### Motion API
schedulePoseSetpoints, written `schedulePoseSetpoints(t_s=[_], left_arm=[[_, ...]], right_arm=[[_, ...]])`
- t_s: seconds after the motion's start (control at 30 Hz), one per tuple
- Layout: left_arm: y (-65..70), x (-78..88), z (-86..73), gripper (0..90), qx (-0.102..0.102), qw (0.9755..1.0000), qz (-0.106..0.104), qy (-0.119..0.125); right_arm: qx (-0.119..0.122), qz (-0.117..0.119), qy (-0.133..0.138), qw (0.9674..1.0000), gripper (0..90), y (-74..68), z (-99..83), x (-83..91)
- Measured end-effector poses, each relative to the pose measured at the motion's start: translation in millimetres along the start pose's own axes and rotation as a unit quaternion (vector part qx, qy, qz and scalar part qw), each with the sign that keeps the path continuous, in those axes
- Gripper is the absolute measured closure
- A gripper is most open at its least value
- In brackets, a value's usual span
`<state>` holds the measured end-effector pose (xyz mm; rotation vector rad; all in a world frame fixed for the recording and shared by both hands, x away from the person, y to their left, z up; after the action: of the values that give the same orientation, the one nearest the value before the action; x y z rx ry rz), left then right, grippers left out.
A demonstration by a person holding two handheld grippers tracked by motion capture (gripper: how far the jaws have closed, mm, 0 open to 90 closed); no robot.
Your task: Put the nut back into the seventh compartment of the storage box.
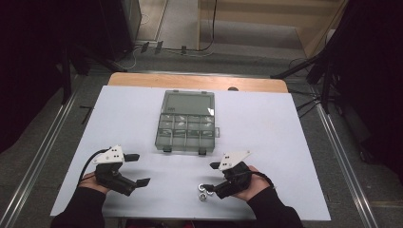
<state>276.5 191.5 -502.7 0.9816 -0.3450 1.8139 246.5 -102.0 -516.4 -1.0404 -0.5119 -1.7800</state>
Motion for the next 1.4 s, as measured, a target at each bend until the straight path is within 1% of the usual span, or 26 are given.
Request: schedulePoseSetpoints(t_s=[0.1, 0.2, 0.23, 0.3, 0.37, 0.4, 0.43, 0.5, 0.53, 0.7, 0.73, 0.77, 0.8, 0.9, 0.93, 1.0, 1.03, 1.07, 1.1, 1.13, 1.17, 1.27, 1.3, 1.33, 1.37, 1.4], left_arm=[[0.0, 0.1, -0.1, 2.2, -0.002, 1.0000, 0.000, -0.001], [0.1, 0.0, -0.2, 2.2, -0.001, 1.0000, 0.000, -0.002], [0.2, 0.1, -0.2, 2.2, -0.001, 1.0000, 0.000, -0.002], [0.1, 0.4, -0.4, 2.2, -0.001, 1.0000, 0.000, -0.002], [0.2, 0.5, -0.4, 2.3, 0.000, 1.0000, 0.000, -0.002], [0.2, 0.5, -0.4, 2.2, 0.001, 1.0000, 0.000, -0.002], [0.1, 0.5, -0.4, 2.2, 0.000, 1.0000, 0.000, -0.002], [0.1, 0.4, -0.4, 2.3, 0.000, 1.0000, 0.000, -0.002], [0.1, 0.3, -0.4, 2.2, -0.001, 1.0000, 0.000, -0.002], [0.2, 0.3, -0.4, 2.3, -0.001, 1.0000, 0.000, -0.002], [0.2, 0.5, -0.4, 2.2, -0.001, 1.0000, 0.000, -0.003], [0.2, 0.5, -0.4, 2.2, 0.000, 1.0000, 0.000, -0.003], [0.2, 0.5, -0.4, 2.2, 0.000, 1.0000, 0.000, -0.002], [0.3, 0.5, -0.5, 2.2, -0.001, 1.0000, 0.000, -0.003], [0.6, 0.7, -0.3, 2.3, 0.000, 1.0000, -0.001, -0.003], [0.9, 0.7, 0.0, 2.3, 0.001, 1.0000, -0.002, -0.001], [0.8, 0.7, 0.0, 2.2, 0.000, 1.0000, -0.002, -0.001], [0.9, 0.9, -0.2, 2.2, 0.001, 1.0000, -0.002, -0.003], [0.7, 0.9, -0.2, 2.2, 0.000, 1.0000, -0.002, -0.003], [0.8, 1.0, -0.2, 2.2, 0.001, 1.0000, -0.002, -0.003], [0.7, 1.0, -0.2, 2.2, 0.001, 1.0000, -0.002, -0.002], [0.9, 1.1, -0.3, 2.2, 0.002, 1.0000, -0.002, -0.003], [0.8, 1.1, -0.3, 2.2, 0.002, 1.0000, -0.002, -0.003], [0.8, 1.1, -0.4, 2.2, 0.002, 1.0000, -0.001, -0.003], [0.8, 1.2, -0.3, 2.2, 0.002, 1.0000, -0.001, -0.002], [0.9, 1.2, -0.3, 2.2, 0.002, 1.0000, -0.002, -0.003]], right_arm=[[0.014, -0.009, -0.029, 0.9994, 26.7, -3.3, -1.7, -1.4], [0.021, -0.007, -0.056, 0.9982, 27.5, -5.7, -3.3, -3.3], [0.021, -0.006, -0.061, 0.9979, 27.9, -6.6, -3.8, -4.0], [0.032, -0.008, -0.074, 0.9967, 29.5, -8.2, -5.3, -6.0], [0.033, -0.010, -0.078, 0.9964, 30.1, -8.5, -5.7, -6.4], [0.038, -0.012, -0.085, 0.9956, 30.8, -8.5, -6.5, -7.1], [0.044, -0.014, -0.099, 0.9940, 31.7, -9.8, -8.2, -7.9], [0.048, -0.015, -0.103, 0.9934, 32.1, -9.7, -8.9, -8.3], [0.051, -0.013, -0.114, 0.9921, 32.8, -10.4, -11.1, -9.7], [0.053, -0.009, -0.128, 0.9903, 35.3, -11.2, -13.7, -11.6], [0.054, -0.005, -0.135, 0.9893, 39.2, -11.7, -14.8, -12.6], [0.054, -0.005, -0.135, 0.9893, 39.2, -11.7, -14.8, -12.6], [0.055, -0.005, -0.137, 0.9891, 41.2, -11.8, -15.1, -12.6], [0.060, 0.001, -0.142, 0.9880, 49.3, -12.3, -16.3, -13.7], [0.052, 0.006, -0.152, 0.9870, 53.0, -13.6, -18.0, -14.4], [0.055, 0.005, -0.152, 0.9868, 54.3, -13.2, -18.0, -15.5], [0.055, 0.009, -0.157, 0.9861, 56.8, -14.0, -18.5, -15.9], [0.059, 0.008, -0.157, 0.9857, 59.8, -14.2, -18.1, -16.9], [0.059, 0.008, -0.157, 0.9857, 59.8, -14.2, -18.1, -16.9], [0.064, 0.010, -0.158, 0.9854, 62.7, -15.6, -17.2, -18.6], [0.064, 0.010, -0.158, 0.9854, 62.7, -15.6, -17.2, -18.6], [0.067, 0.010, -0.162, 0.9845, 66.4, -16.2, -17.1, -21.1], [0.074, 0.004, -0.166, 0.9833, 67.9, -15.4, -17.6, -22.8], [0.074, 0.004, -0.166, 0.9833, 67.9, -15.4, -17.6, -22.8], [0.080, 0.003, -0.165, 0.9831, 69.0, -15.0, -17.4, -23.2], [0.079, 0.000, -0.165, 0.9832, 70.2, -14.8, -17.3, -23.2]])
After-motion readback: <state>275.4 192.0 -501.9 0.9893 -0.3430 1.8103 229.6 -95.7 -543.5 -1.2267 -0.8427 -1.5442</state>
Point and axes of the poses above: each handheld gripper's, and its own axes: x roughly backward along the jaws, z roughly out of its top, y roughly to its right, the point moved 6 cm from there along -x, roughly forward along the jaws, and after that the axes turned 13 degrees about -y, right-handed, at the moved point
